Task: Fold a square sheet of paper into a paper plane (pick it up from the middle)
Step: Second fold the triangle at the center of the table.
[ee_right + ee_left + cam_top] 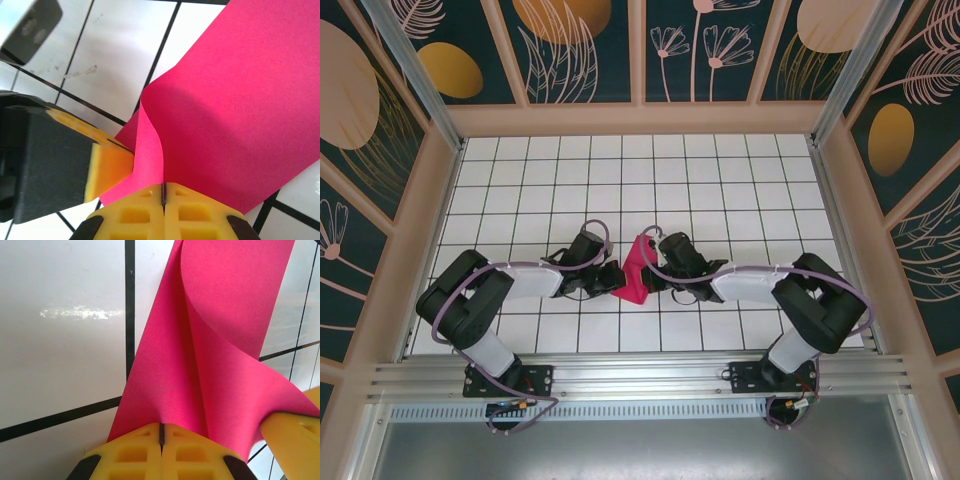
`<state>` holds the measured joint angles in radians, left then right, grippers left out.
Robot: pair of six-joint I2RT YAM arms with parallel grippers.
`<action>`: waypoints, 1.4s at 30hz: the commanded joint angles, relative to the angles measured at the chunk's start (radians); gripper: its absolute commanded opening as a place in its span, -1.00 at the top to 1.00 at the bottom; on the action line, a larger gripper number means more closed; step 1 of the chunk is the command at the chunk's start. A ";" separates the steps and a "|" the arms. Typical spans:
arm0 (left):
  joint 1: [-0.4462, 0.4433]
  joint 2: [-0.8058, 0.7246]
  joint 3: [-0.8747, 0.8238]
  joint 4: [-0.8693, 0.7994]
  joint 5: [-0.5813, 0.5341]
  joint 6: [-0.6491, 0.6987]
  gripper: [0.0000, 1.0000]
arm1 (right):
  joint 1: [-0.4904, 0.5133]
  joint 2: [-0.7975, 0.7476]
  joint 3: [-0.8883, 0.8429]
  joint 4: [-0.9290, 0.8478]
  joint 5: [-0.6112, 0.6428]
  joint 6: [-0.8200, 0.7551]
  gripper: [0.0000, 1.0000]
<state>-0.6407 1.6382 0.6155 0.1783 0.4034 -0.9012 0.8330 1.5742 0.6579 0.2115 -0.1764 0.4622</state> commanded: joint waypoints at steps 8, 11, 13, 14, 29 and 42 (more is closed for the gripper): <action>-0.001 0.031 0.007 -0.084 -0.057 0.030 0.89 | -0.006 0.050 0.052 -0.072 0.043 -0.045 1.00; 0.000 0.030 0.012 -0.088 -0.057 0.034 0.89 | -0.006 0.050 0.055 -0.071 0.057 -0.042 1.00; -0.001 0.031 0.015 -0.090 -0.057 0.034 0.89 | -0.006 0.050 0.056 -0.076 0.071 -0.040 1.00; -0.001 0.031 0.016 -0.089 -0.055 0.036 0.89 | -0.006 0.048 0.055 -0.074 0.075 -0.039 1.00; -0.001 0.022 0.017 -0.100 -0.059 0.038 0.86 | -0.001 0.053 0.057 -0.075 0.020 -0.032 1.00; -0.001 0.026 0.024 -0.098 -0.058 0.039 0.85 | 0.010 0.078 0.089 -0.131 0.106 -0.050 1.00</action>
<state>-0.6418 1.6394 0.6319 0.1490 0.3916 -0.8829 0.8375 1.6321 0.7116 0.1085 -0.0978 0.4274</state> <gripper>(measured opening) 0.075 0.067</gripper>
